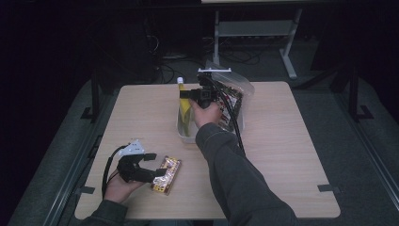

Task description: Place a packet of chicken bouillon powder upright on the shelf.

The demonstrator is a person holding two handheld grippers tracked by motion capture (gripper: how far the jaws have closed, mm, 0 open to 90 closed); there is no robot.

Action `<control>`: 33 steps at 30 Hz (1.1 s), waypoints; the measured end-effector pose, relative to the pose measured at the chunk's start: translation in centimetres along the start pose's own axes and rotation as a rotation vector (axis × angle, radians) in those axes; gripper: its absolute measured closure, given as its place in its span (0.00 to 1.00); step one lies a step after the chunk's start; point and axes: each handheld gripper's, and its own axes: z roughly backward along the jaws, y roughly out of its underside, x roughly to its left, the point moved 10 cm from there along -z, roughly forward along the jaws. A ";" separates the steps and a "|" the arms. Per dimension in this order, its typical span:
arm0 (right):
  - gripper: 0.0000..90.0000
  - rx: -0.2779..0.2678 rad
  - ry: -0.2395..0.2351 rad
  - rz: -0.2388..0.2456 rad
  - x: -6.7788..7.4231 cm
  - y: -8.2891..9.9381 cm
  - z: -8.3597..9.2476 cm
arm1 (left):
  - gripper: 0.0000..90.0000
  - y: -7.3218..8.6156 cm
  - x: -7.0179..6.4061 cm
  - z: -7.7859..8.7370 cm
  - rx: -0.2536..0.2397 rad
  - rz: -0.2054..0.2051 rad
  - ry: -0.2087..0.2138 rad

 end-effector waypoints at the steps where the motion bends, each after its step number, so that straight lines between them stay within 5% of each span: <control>1: 0.99 -0.001 0.002 0.005 0.0 0.0 0.0 | 0.22 0.0 0.0 0.0 0.001 0.000 0.000; 16: 0.76 0.030 -0.014 0.016 0.5 -0.1 1.3 | 0.22 0.1 -0.2 -0.3 0.014 -0.011 -0.004; 33: 0.64 0.061 -0.110 0.024 2.3 0.4 3.8 | 0.20 0.7 -0.4 -0.9 0.052 -0.022 -0.033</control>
